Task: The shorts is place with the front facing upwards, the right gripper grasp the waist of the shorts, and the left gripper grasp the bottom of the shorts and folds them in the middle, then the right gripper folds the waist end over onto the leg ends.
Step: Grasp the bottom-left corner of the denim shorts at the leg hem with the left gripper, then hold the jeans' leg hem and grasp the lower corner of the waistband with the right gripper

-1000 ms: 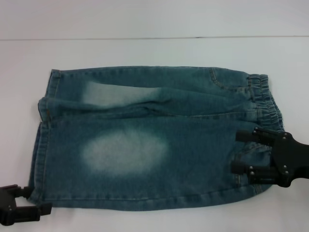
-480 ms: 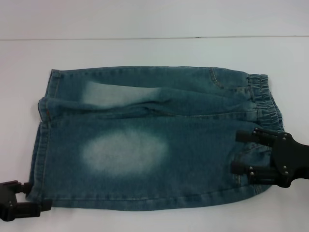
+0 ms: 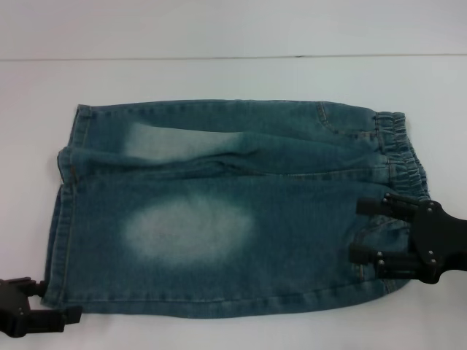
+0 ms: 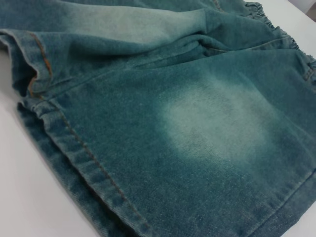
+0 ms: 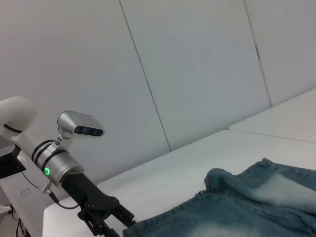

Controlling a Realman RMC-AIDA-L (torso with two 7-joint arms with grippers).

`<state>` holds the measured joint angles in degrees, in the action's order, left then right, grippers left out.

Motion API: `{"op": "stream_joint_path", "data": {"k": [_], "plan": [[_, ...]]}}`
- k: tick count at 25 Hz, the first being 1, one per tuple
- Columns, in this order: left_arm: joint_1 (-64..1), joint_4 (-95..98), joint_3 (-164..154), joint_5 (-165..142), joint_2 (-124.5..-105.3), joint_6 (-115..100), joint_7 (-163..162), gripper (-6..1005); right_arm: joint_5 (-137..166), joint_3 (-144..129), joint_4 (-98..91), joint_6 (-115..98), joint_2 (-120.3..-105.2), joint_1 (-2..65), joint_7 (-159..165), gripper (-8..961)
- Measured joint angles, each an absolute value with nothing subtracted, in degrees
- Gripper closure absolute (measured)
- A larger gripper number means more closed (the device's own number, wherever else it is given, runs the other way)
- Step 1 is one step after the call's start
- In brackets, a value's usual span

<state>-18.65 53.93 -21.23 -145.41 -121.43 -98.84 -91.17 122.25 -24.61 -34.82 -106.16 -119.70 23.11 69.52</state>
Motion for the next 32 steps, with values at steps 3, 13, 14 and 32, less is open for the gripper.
{"op": "stream_joint_path", "data": {"k": [3,13,14,32], "plan": [[-18.7,54.1,-21.1,-145.2,-121.48,-99.1,-91.2,129,122.3,-24.6,-34.8,-106.2,-119.7,23.1,69.5,28],[-19.4,56.4,-21.3,-145.3,-122.87,-98.8,-90.8,316,122.3,-24.6,-34.2,-105.7,-119.7,23.2,69.5,28],[-19.6,56.4,-21.3,-145.4,-122.87,-98.7,-90.8,335,122.2,-24.6,-34.2,-105.6,-119.7,23.2,69.5,28],[-20.2,56.6,-21.3,-143.6,-123.18,-99.5,-90.6,883,122.0,-19.2,-34.3,-109.3,-118.27,22.1,76.3,28]]}}
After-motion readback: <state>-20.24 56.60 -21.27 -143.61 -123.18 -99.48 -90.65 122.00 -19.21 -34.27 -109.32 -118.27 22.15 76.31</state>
